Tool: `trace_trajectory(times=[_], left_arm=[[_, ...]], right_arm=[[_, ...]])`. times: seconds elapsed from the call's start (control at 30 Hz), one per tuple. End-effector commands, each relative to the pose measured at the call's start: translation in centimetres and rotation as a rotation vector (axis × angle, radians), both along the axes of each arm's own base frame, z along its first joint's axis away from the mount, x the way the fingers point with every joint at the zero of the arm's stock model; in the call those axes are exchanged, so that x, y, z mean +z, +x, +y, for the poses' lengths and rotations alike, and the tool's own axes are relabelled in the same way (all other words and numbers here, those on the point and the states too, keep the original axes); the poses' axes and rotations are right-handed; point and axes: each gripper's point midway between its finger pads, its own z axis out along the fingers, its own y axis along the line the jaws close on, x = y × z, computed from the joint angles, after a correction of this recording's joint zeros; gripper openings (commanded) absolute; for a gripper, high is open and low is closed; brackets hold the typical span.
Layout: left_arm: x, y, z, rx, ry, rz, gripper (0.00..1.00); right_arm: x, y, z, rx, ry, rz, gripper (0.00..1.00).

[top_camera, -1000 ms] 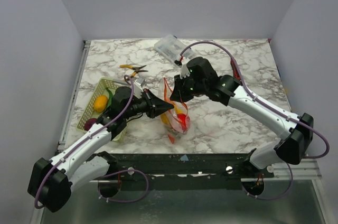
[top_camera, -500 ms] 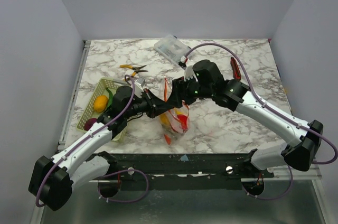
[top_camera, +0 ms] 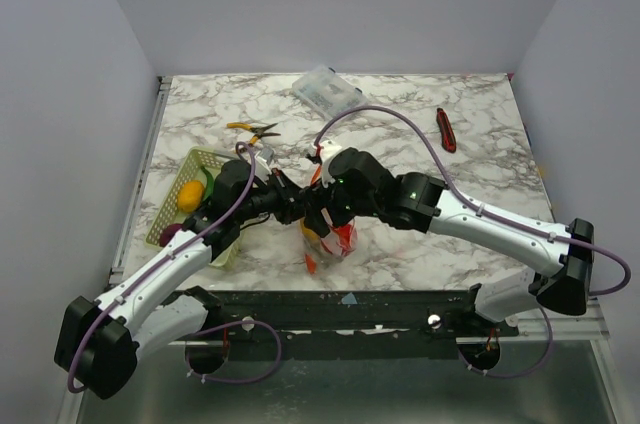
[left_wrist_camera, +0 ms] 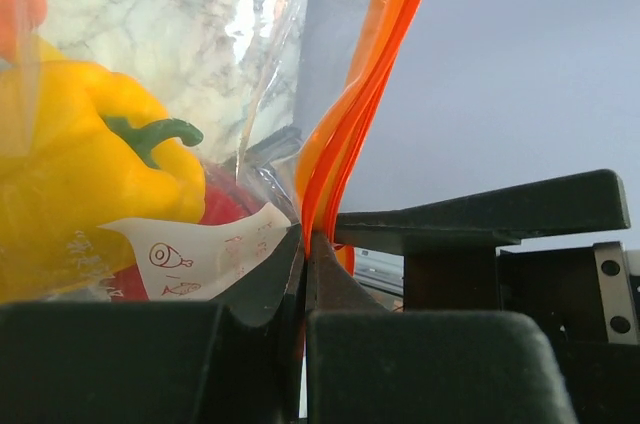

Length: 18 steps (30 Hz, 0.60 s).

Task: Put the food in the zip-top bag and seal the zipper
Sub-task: Adjust the zipper food storage bag at the center of the board.

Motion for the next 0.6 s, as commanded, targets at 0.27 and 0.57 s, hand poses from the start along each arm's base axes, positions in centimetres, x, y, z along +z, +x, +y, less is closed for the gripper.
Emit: trace_trajectory(times=[0.27,0.57], left_arm=[[1.6,0.5,0.4,0.028,-0.018,-0.03,0.0],[2.6,1.1,6.1,0.096,0.152,-0.398,0.76]], right_arm=[[-1.1,3.9,-2.7,-0.168,-0.189,-0.228,0.21],[0.1,5.4,-3.2,-0.02,-0.182,-0.506,0.0]])
